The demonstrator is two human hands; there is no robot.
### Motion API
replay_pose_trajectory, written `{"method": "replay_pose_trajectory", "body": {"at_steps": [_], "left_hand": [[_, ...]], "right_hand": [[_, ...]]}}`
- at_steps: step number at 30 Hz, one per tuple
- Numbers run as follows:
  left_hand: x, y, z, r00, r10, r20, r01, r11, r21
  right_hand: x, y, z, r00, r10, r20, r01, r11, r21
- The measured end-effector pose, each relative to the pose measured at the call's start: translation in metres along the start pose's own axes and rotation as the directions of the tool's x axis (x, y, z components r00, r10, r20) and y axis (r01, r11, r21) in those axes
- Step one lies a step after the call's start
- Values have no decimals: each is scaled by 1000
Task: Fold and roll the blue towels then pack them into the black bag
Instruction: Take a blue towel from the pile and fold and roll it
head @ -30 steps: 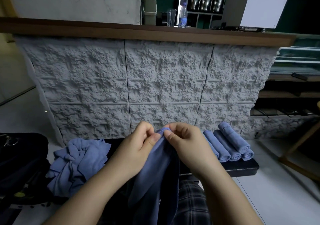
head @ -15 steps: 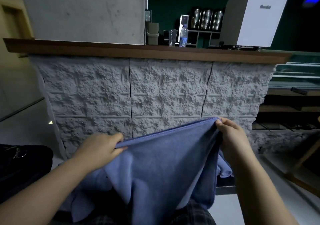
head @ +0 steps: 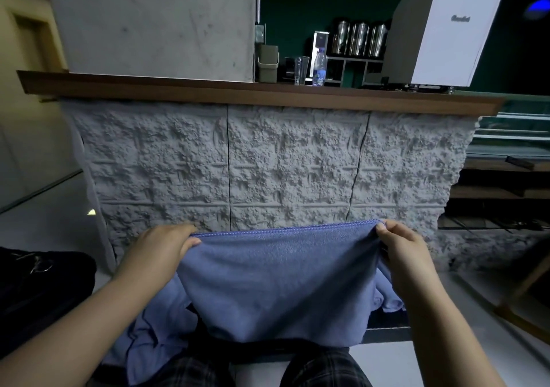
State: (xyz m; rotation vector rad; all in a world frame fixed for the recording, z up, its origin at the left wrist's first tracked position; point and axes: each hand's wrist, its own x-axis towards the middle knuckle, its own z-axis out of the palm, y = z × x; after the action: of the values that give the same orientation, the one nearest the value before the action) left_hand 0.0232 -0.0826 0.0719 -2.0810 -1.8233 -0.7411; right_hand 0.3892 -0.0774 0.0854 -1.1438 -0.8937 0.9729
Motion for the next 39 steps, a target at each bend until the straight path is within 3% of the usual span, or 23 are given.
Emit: {"method": "replay_pose_trajectory", "body": {"at_steps": [4, 6, 8, 12, 17, 18, 19, 21, 22, 23, 25, 27, 31, 36, 39], "left_hand": [[0, -3, 10, 998, 14, -63, -15, 1000, -12], [-4, 1, 13, 990, 10, -142, -15, 999, -34], [-7, 0, 19, 991, -52, -125, 38, 993, -108], [-16, -3, 30, 977, -190, 98, 213, 897, -388], [-34, 5, 42, 912, -408, 33, 354, 746, -563], [-35, 6, 44, 874, -481, 72, 416, 662, -623], [-36, 7, 48, 822, -551, 147, 473, 515, -715], [-38, 17, 53, 693, -600, 399, 492, -11, -870], [-37, 25, 54, 637, -570, 519, 459, -260, -850], [-36, 34, 52, 614, -522, 592, 414, -425, -805], [-36, 56, 39, 628, -458, 629, 357, -548, -756], [-38, 79, 19, 689, -407, 600, 331, -560, -760], [-45, 114, -15, 814, -294, 501, 355, -431, -829], [-54, 128, -21, 881, -243, 407, 350, -244, -904], [-57, 129, -17, 909, -205, 363, 339, -144, -930]], "right_hand": [[-1, 5, 6, 986, -161, -43, 144, 953, -268], [-3, 7, 7, 957, -288, -23, 240, 838, -490], [-3, 12, 7, 938, -347, 4, 277, 741, -612], [-2, 24, 8, 953, -301, -43, 202, 735, -647], [-1, 33, 9, 965, -251, -80, 148, 768, -623], [-1, 34, 9, 968, -235, -92, 129, 775, -619], [-1, 34, 9, 970, -214, -113, 103, 786, -609], [-1, 36, 12, 975, -159, -156, 38, 808, -588], [-3, 36, 14, 978, -123, -169, 4, 819, -574], [-5, 37, 17, 982, -74, -174, -35, 834, -551], [-14, 35, 26, 990, 39, -133, -95, 887, -453], [-27, 32, 39, 992, 107, -63, -121, 941, -316], [-50, 31, 66, 994, 78, 71, -64, 982, -178], [-76, 21, 84, 959, 17, 282, 4, 997, -74], [-87, 18, 88, 927, -50, 372, 94, 991, -99]]}}
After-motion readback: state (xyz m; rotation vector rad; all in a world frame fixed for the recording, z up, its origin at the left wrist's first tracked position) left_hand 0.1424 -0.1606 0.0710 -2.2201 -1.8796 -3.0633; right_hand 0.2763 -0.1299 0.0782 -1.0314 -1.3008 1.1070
